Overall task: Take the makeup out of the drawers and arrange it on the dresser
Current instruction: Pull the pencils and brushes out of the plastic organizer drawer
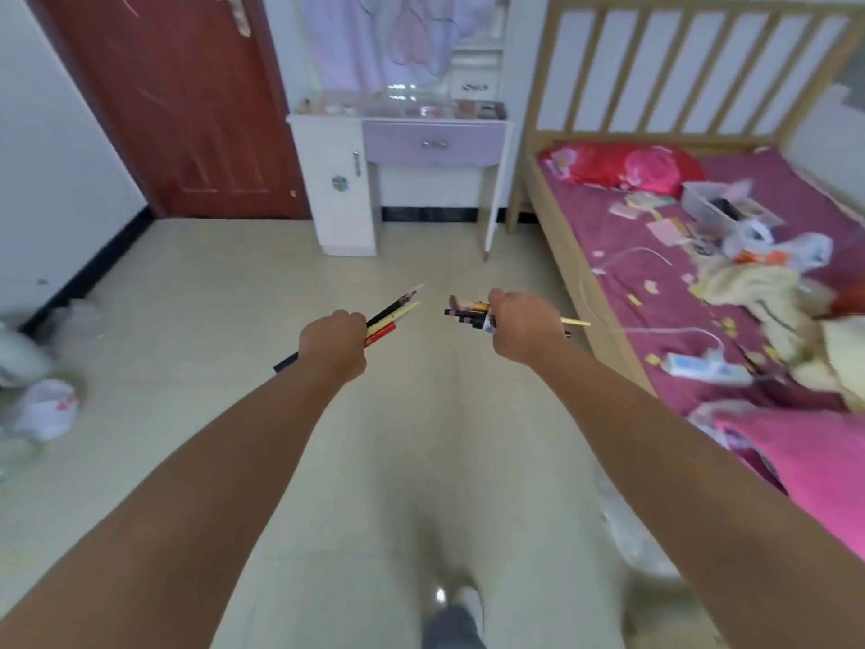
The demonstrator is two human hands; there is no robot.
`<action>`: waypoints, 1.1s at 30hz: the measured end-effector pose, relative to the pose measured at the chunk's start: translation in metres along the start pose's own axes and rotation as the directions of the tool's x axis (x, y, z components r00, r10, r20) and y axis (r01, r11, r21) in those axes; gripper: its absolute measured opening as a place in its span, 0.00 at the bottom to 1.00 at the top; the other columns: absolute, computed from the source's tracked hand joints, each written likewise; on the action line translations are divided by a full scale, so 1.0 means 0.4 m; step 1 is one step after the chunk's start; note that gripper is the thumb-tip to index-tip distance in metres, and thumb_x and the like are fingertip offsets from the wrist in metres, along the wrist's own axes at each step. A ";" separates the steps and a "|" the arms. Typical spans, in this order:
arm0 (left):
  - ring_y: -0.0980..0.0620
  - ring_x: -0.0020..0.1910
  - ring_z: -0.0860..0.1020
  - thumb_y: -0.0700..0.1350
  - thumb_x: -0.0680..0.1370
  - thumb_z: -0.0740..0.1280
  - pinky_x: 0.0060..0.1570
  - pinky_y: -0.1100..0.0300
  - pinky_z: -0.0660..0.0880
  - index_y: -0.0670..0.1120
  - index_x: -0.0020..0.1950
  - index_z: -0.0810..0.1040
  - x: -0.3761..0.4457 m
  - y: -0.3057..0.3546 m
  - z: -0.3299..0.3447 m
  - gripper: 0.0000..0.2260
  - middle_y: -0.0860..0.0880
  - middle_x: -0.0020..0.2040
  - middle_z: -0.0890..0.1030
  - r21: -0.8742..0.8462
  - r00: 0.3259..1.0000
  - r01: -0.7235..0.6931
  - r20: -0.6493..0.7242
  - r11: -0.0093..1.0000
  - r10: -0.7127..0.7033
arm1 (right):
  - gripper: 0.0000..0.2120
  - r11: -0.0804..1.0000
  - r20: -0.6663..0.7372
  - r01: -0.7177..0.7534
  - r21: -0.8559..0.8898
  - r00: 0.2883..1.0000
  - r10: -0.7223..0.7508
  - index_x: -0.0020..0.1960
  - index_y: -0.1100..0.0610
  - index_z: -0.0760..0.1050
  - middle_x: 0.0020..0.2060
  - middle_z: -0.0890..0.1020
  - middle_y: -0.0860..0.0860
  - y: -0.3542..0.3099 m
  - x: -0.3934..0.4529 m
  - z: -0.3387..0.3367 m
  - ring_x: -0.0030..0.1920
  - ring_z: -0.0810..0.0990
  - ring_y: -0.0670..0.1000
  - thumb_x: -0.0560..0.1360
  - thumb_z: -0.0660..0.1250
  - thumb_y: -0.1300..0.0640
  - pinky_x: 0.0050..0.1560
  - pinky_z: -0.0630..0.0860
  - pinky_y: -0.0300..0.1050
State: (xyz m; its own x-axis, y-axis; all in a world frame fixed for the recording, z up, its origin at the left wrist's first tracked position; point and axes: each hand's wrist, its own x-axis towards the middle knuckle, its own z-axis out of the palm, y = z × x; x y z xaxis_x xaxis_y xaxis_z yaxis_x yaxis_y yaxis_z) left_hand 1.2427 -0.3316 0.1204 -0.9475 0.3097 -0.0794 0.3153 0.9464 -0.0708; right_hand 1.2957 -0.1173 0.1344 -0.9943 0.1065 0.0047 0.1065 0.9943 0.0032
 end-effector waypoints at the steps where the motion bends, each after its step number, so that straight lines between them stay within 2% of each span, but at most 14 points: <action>1: 0.45 0.47 0.76 0.39 0.74 0.61 0.38 0.57 0.67 0.42 0.56 0.70 0.068 -0.008 -0.027 0.11 0.44 0.51 0.74 -0.001 1.000 0.029 -0.002 1.000 -0.029 | 0.13 1.000 -0.004 0.019 0.005 1.000 -0.019 0.55 0.60 0.66 0.49 0.77 0.58 0.011 0.080 -0.014 0.48 0.77 0.59 0.71 0.61 0.63 0.37 0.65 0.45; 8: 0.44 0.49 0.76 0.38 0.74 0.60 0.39 0.57 0.67 0.43 0.56 0.69 0.529 -0.066 -0.165 0.11 0.44 0.53 0.74 0.006 0.992 0.121 -0.025 0.993 -0.121 | 0.13 0.995 -0.056 0.088 0.042 0.995 -0.086 0.55 0.60 0.66 0.48 0.77 0.56 0.049 0.604 -0.094 0.46 0.77 0.58 0.71 0.60 0.63 0.36 0.66 0.45; 12: 0.43 0.52 0.76 0.38 0.75 0.60 0.41 0.56 0.67 0.42 0.58 0.69 0.836 -0.104 -0.203 0.12 0.43 0.55 0.73 -0.024 0.990 0.124 -0.062 0.992 -0.125 | 0.11 0.993 -0.075 0.108 0.054 0.992 -0.104 0.53 0.59 0.67 0.49 0.78 0.56 0.082 0.918 -0.105 0.47 0.76 0.59 0.70 0.60 0.64 0.38 0.66 0.44; 18: 0.43 0.55 0.75 0.37 0.75 0.59 0.46 0.55 0.71 0.41 0.59 0.69 1.329 -0.162 -0.287 0.13 0.43 0.57 0.73 -0.030 0.995 0.070 -0.073 0.997 -0.072 | 0.11 0.996 -0.100 0.092 -0.011 0.991 -0.093 0.54 0.61 0.66 0.48 0.77 0.58 0.136 1.382 -0.165 0.47 0.76 0.59 0.71 0.59 0.64 0.37 0.66 0.44; 22: 0.44 0.52 0.76 0.37 0.75 0.59 0.42 0.57 0.68 0.42 0.59 0.69 1.623 -0.181 -0.356 0.13 0.44 0.56 0.73 0.005 0.996 0.010 -0.091 1.000 -0.010 | 0.11 0.993 -0.114 0.101 -0.055 0.988 -0.106 0.53 0.60 0.66 0.48 0.77 0.57 0.170 1.657 -0.187 0.46 0.77 0.58 0.71 0.59 0.64 0.37 0.65 0.44; 27: 0.45 0.51 0.76 0.39 0.76 0.60 0.41 0.58 0.65 0.43 0.58 0.68 1.993 -0.196 -0.361 0.12 0.44 0.55 0.73 0.158 0.987 -0.074 -0.128 0.985 0.095 | 0.15 0.982 -0.133 0.106 -0.158 0.983 -0.127 0.58 0.59 0.65 0.50 0.76 0.56 0.225 2.010 -0.134 0.48 0.76 0.57 0.71 0.58 0.66 0.40 0.65 0.45; 29: 0.46 0.51 0.76 0.38 0.74 0.62 0.41 0.58 0.64 0.43 0.58 0.67 2.148 -0.199 -0.357 0.13 0.44 0.55 0.72 0.202 0.985 -0.074 -0.137 0.977 0.103 | 0.16 0.977 -0.141 0.116 -0.182 0.980 -0.142 0.58 0.59 0.65 0.50 0.76 0.56 0.251 2.161 -0.113 0.48 0.76 0.57 0.71 0.58 0.66 0.40 0.64 0.44; 33: 0.47 0.50 0.76 0.37 0.74 0.61 0.40 0.58 0.64 0.43 0.58 0.67 2.460 -0.211 -0.353 0.13 0.45 0.54 0.73 0.255 0.981 -0.067 -0.157 0.965 0.109 | 0.21 0.972 -0.197 0.138 -0.189 0.965 -0.175 0.64 0.61 0.62 0.52 0.76 0.57 0.311 2.479 -0.084 0.50 0.76 0.57 0.71 0.60 0.65 0.40 0.65 0.44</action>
State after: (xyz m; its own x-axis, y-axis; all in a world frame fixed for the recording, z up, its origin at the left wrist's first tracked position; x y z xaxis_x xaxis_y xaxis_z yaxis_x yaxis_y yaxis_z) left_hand 0.2762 -0.0936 0.1887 -0.9038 0.4220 0.0707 0.3807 0.8687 -0.3170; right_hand 0.3233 0.1117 0.1730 -0.9769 -0.0720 0.2011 -0.0327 0.9808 0.1923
